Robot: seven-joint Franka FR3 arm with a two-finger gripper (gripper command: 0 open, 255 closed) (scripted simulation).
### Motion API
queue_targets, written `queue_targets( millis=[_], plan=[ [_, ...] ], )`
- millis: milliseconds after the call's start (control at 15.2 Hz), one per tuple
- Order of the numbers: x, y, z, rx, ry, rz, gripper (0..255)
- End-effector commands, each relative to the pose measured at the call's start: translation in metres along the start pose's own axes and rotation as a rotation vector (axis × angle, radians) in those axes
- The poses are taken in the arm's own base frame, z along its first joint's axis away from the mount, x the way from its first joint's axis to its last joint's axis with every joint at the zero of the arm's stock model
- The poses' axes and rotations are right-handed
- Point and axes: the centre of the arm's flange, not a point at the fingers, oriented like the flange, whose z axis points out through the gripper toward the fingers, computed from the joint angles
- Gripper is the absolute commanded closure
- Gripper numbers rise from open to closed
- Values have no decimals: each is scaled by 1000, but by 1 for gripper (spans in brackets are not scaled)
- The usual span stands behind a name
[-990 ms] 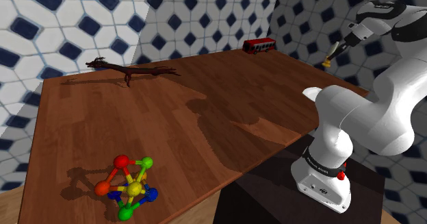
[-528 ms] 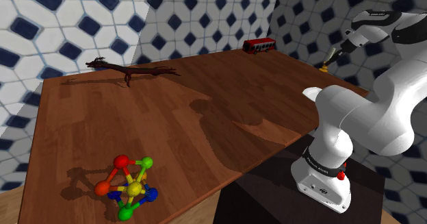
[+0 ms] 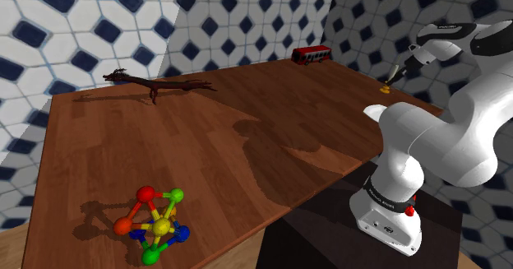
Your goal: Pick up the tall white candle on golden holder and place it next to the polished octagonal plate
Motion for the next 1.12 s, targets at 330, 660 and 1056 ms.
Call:
queue_targets(
  millis=[330,660,1056],
  plan=[
    [-16,3,34,0,0,0,255],
    [-18,3,38,0,0,0,255],
    [-18,3,38,0,0,0,0]
  ],
)
